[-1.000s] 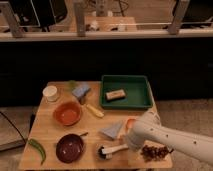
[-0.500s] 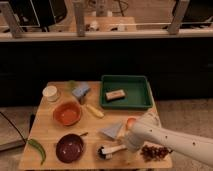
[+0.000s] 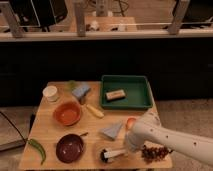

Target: Place brush in tray

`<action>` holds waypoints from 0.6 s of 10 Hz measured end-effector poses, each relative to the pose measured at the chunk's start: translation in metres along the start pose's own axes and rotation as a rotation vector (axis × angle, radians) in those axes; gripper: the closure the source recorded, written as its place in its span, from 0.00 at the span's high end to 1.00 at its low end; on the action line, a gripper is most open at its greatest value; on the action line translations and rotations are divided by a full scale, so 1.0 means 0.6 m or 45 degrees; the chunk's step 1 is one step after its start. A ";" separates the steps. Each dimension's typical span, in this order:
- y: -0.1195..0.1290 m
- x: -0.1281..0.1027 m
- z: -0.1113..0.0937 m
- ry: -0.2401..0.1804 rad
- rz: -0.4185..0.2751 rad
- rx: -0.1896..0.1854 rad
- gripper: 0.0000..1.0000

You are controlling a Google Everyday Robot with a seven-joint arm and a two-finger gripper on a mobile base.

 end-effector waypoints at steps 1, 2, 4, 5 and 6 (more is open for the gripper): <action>0.001 0.005 -0.006 0.005 -0.005 0.008 0.00; -0.003 0.012 -0.031 0.011 -0.017 0.050 0.00; -0.010 0.015 -0.077 0.020 -0.039 0.108 0.00; -0.017 0.014 -0.103 0.030 -0.059 0.143 0.00; -0.021 0.014 -0.109 0.033 -0.067 0.155 0.00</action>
